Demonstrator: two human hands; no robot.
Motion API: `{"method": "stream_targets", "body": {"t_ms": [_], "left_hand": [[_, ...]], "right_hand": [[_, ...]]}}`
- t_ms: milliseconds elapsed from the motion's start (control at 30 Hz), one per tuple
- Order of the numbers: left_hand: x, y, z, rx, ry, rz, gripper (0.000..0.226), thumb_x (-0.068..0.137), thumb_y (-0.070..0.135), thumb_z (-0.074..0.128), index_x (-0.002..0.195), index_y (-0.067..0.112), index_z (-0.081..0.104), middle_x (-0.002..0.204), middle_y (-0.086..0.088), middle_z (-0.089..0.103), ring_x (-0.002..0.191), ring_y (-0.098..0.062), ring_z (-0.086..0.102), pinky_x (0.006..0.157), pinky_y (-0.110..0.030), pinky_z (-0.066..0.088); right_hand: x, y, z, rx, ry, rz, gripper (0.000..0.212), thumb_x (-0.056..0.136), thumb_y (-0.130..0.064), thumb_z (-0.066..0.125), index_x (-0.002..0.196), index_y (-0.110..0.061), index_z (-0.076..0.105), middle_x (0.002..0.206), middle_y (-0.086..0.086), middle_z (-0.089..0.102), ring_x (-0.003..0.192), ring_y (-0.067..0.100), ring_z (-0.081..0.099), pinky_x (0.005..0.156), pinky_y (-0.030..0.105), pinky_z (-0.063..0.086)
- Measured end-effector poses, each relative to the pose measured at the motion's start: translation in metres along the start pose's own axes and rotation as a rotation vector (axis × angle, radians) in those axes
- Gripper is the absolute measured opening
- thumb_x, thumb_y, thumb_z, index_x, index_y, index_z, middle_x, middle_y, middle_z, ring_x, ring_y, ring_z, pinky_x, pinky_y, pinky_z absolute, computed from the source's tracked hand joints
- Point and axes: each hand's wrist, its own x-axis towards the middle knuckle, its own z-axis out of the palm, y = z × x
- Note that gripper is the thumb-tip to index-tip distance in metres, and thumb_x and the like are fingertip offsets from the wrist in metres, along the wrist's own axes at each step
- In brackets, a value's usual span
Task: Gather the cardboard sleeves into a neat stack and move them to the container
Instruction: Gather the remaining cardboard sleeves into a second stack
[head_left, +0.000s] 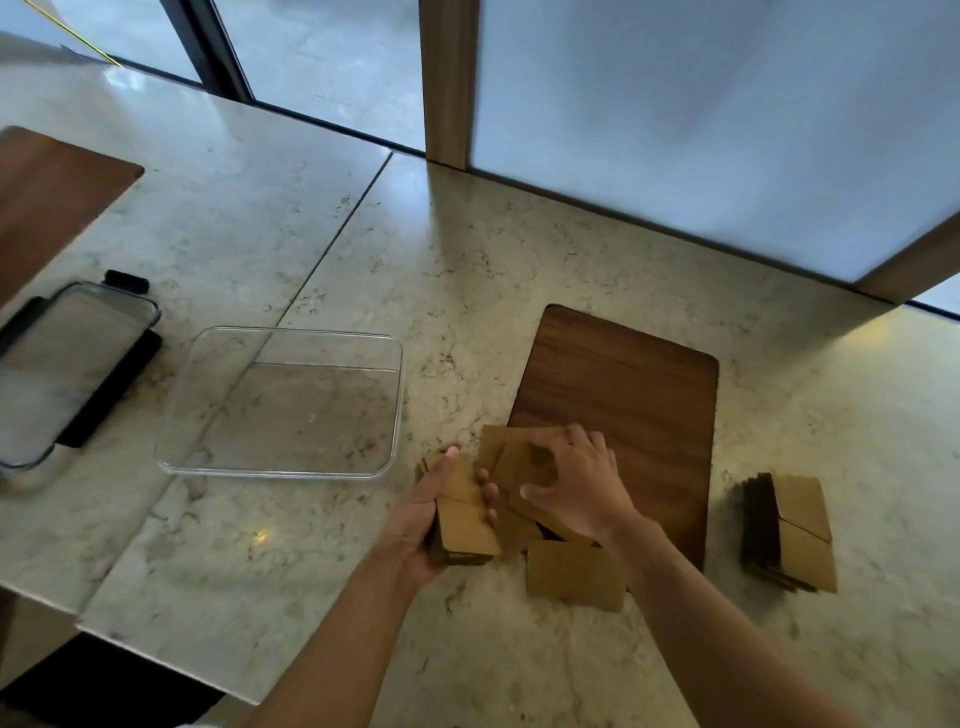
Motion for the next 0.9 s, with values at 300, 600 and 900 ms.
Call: {"method": "stream_targets", "body": {"t_ms": [300, 600, 900], "left_hand": [[0.0, 0.006, 0.004, 0.064, 0.023, 0.053, 0.032, 0.079, 0.023, 0.085, 0.107, 0.022, 0.069, 0.089, -0.015, 0.07, 0.074, -0.03, 0.071, 0.06, -0.042, 0.061], [0.001, -0.013, 0.026, 0.329, 0.009, 0.093, 0.046, 0.078, 0.019, 0.085, 0.119, 0.017, 0.064, 0.081, -0.014, 0.066, 0.065, -0.028, 0.067, 0.057, -0.041, 0.058], [0.0, -0.048, 0.068, 0.468, -0.05, 0.078, 0.033, 0.088, 0.006, 0.081, 0.118, 0.013, 0.068, 0.088, -0.015, 0.077, 0.073, -0.032, 0.073, 0.065, -0.044, 0.061]], "right_hand": [[-0.033, 0.034, 0.02, 0.236, 0.195, 0.202, 0.043, 0.085, -0.046, 0.077, 0.121, -0.025, 0.067, 0.116, -0.007, 0.063, 0.106, 0.013, 0.058, 0.097, 0.034, 0.046], [-0.04, 0.045, -0.007, 0.876, 0.419, 0.641, 0.019, 0.102, -0.041, 0.057, 0.11, -0.027, 0.066, 0.105, -0.002, 0.066, 0.085, 0.011, 0.058, 0.069, 0.034, 0.053], [-0.062, 0.015, -0.026, 1.004, 0.169, 0.286, 0.02, 0.107, -0.032, 0.046, 0.126, -0.039, 0.049, 0.121, 0.0, 0.062, 0.1, 0.019, 0.068, 0.07, 0.032, 0.06]]}}
